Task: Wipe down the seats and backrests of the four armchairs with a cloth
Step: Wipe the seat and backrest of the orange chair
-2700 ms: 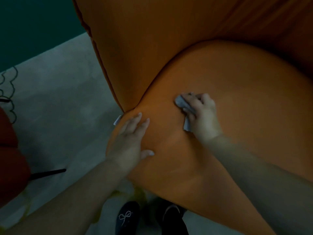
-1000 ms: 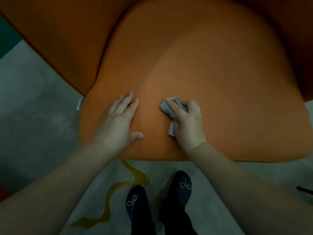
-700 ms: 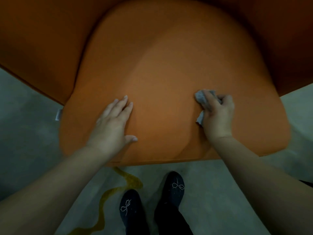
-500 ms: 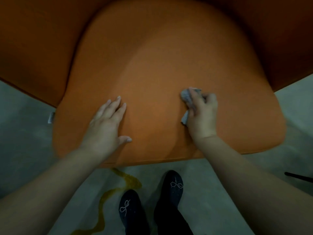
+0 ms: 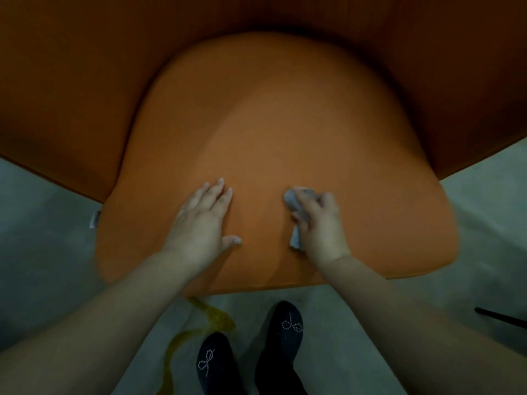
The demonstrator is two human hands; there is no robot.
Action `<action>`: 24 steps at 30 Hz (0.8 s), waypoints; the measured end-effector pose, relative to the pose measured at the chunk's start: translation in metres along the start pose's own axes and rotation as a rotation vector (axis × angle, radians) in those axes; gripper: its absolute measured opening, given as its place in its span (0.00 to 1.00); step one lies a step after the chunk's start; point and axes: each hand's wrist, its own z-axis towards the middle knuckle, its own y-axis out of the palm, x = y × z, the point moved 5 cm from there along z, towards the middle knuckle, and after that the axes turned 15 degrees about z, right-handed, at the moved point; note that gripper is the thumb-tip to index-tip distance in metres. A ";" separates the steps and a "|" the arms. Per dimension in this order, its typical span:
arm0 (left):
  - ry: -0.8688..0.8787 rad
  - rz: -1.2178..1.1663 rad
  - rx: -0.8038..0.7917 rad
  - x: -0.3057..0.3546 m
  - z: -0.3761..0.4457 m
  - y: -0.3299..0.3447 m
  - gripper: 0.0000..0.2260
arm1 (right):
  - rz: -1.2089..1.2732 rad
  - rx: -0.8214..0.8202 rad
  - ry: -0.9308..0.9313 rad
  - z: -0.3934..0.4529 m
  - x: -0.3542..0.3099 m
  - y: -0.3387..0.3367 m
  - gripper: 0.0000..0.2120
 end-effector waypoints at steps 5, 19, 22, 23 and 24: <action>-0.025 0.028 -0.026 -0.011 -0.027 -0.043 0.35 | -0.006 -0.003 -0.013 0.001 -0.042 -0.030 0.23; -0.145 0.008 0.172 -0.070 -0.131 -0.227 0.31 | 0.230 0.182 -0.019 -0.019 -0.240 -0.134 0.22; -0.135 0.037 0.175 -0.093 -0.139 -0.244 0.31 | 0.209 0.173 -0.051 -0.016 -0.274 -0.122 0.23; -0.127 0.049 0.174 -0.102 -0.141 -0.248 0.31 | 0.204 0.168 -0.056 -0.015 -0.285 -0.115 0.23; -0.120 0.062 0.176 -0.111 -0.142 -0.252 0.31 | 0.200 0.165 -0.057 -0.014 -0.296 -0.108 0.23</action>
